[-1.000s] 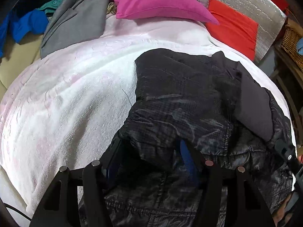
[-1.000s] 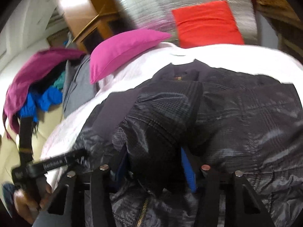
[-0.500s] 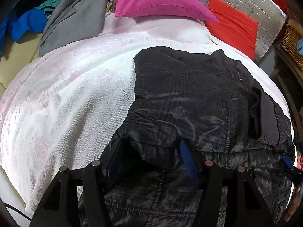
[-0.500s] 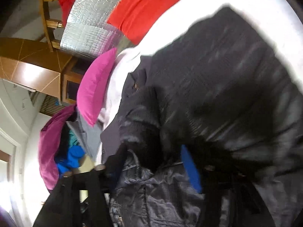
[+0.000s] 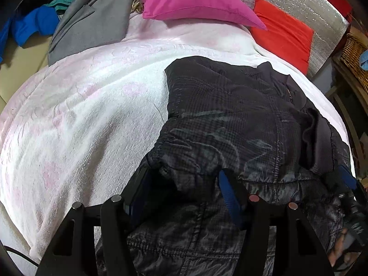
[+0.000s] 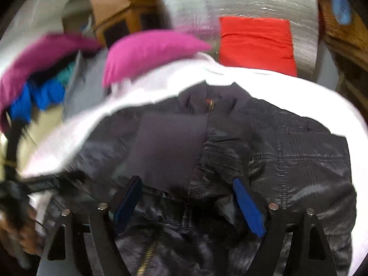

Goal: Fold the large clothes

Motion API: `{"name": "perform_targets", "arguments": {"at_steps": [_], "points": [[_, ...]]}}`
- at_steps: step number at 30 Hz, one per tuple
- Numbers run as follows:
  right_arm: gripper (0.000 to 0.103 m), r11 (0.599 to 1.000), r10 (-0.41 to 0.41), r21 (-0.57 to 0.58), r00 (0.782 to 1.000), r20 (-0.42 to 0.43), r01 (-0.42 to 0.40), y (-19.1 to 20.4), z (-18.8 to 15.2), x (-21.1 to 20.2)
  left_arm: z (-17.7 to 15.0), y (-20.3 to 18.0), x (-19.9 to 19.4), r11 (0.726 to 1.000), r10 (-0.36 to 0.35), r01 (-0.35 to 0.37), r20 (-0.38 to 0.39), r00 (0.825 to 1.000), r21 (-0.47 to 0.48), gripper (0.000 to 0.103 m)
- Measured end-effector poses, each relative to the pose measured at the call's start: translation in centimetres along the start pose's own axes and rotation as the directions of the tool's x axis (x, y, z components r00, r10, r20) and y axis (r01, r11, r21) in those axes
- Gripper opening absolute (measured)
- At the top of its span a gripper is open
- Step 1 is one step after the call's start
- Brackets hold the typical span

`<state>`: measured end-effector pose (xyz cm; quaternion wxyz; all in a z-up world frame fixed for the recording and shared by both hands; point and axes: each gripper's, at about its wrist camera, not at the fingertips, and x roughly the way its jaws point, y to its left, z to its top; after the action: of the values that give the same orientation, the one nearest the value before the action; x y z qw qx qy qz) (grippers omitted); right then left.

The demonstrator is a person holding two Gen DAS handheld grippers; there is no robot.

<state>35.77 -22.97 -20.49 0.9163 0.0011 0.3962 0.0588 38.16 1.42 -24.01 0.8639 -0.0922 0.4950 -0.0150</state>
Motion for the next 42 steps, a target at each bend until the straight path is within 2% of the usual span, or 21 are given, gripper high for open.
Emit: {"name": "perform_targets", "arguments": {"at_steps": [3,5,7,9,11,13,14,15,17,19,20,22,24,25,27,28,30,32,37,40,42], "points": [[0.098,0.987,-0.055,-0.151,0.998,0.001,0.054,2.2,-0.6,0.8,0.0,-0.1,0.1,1.000,0.001,-0.001,-0.003,1.000,0.005,0.062],[0.098,0.971,-0.095,-0.217,0.995,0.012,0.095,2.7,-1.2,1.1,0.0,-0.2,0.1,1.000,0.003,-0.003,-0.006,1.000,0.007,0.062],[0.098,0.970,-0.121,-0.211,0.993,0.010,0.120,2.8,-0.9,1.8,0.1,-0.4,0.1,1.000,0.005,-0.005,-0.006,1.000,0.009,0.062],[0.097,0.993,-0.065,-0.102,0.998,0.010,0.066,1.5,-0.2,1.7,0.2,-0.5,0.1,1.000,0.006,-0.006,-0.007,1.000,0.011,0.062],[0.091,0.997,0.032,0.075,0.999,0.024,-0.033,-1.1,0.8,1.2,0.2,-0.6,0.2,1.000,0.005,-0.004,-0.007,1.000,0.012,0.062],[0.078,0.975,0.067,0.209,0.997,0.027,-0.071,-3.4,1.1,1.4,0.2,-0.6,0.2,1.000,0.002,-0.002,-0.008,1.000,0.012,0.062],[0.067,0.961,0.080,0.264,0.996,0.025,-0.084,-4.6,0.9,1.5,0.2,-0.6,0.2,1.000,0.002,-0.002,-0.008,1.000,0.013,0.062],[0.055,0.939,0.100,0.328,0.995,0.029,-0.104,-6.0,0.7,1.6,0.2,-0.7,0.2,1.000,0.002,-0.001,-0.008,1.000,0.014,0.062],[0.046,0.864,0.149,0.478,0.987,0.054,-0.156,-8.9,0.2,1.5,0.1,-0.7,0.2,1.000,0.003,-0.003,-0.007,1.000,0.017,0.062],[0.046,0.774,0.172,0.601,0.980,0.102,-0.199,-11.6,-0.7,1.1,0.0,-0.6,0.2,1.000,0.005,-0.004,-0.008,1.000,0.017,0.062],[0.046,0.749,0.146,0.638,0.983,0.108,-0.181,-12.7,-1.1,0.8,0.0,-0.6,0.2,1.000,0.006,-0.005,-0.009,1.000,0.017,0.062],[0.049,0.736,0.092,0.665,0.992,0.087,-0.127,-13.9,-1.5,0.4,-0.1,-0.5,0.2,1.000,0.004,-0.004,-0.010,1.000,0.017,0.062],[0.049,0.722,0.094,0.681,0.993,0.077,-0.122,-14.4,-1.8,0.2,-0.2,-0.5,0.1,1.000,0.005,-0.005,-0.011,1.000,0.016,0.062],[0.051,0.742,0.100,0.658,0.992,0.080,-0.128,-13.8,-1.5,-0.2,-0.2,-0.5,0.1,1.000,0.005,-0.005,-0.012,1.000,0.014,0.062],[0.079,0.827,0.086,0.550,0.993,0.085,-0.119,-11.5,-0.2,-0.8,-0.2,-0.5,0.2,1.000,0.007,-0.007,-0.015,1.000,0.011,0.062],[0.085,0.880,0.065,0.465,0.994,0.093,-0.101,-9.7,0.4,-1.3,-0.2,-0.5,0.1,1.000,0.008,-0.008,-0.015,1.000,0.011,0.062],[0.091,0.956,0.056,0.278,0.991,0.121,-0.088,-5.9,1.4,-1.8,-0.2,-0.5,0.2,1.000,0.009,-0.009,-0.015,1.000,0.014,0.062],[0.092,0.988,0.039,0.145,0.993,0.115,-0.055,-2.9,1.6,-1.5,-0.2,-0.6,0.2,1.000,0.010,-0.010,-0.015,1.000,0.014,0.062],[0.092,0.998,-0.053,-0.037,0.998,0.019,0.053,1.2,0.7,2.0,-0.1,-0.9,0.4,1.000,0.018,-0.018,-0.018,1.000,0.017,0.062],[0.092,0.982,-0.158,-0.108,0.987,-0.001,0.157,2.2,0.4,4.3,-0.1,-1.1,0.5,1.000,0.017,-0.017,-0.019,1.000,0.019,0.062],[0.083,0.976,-0.189,-0.105,0.982,0.011,0.189,2.0,0.4,4.7,0.1,-1.0,0.5,1.000,0.011,-0.011,-0.022,1.000,0.018,0.062]]}}
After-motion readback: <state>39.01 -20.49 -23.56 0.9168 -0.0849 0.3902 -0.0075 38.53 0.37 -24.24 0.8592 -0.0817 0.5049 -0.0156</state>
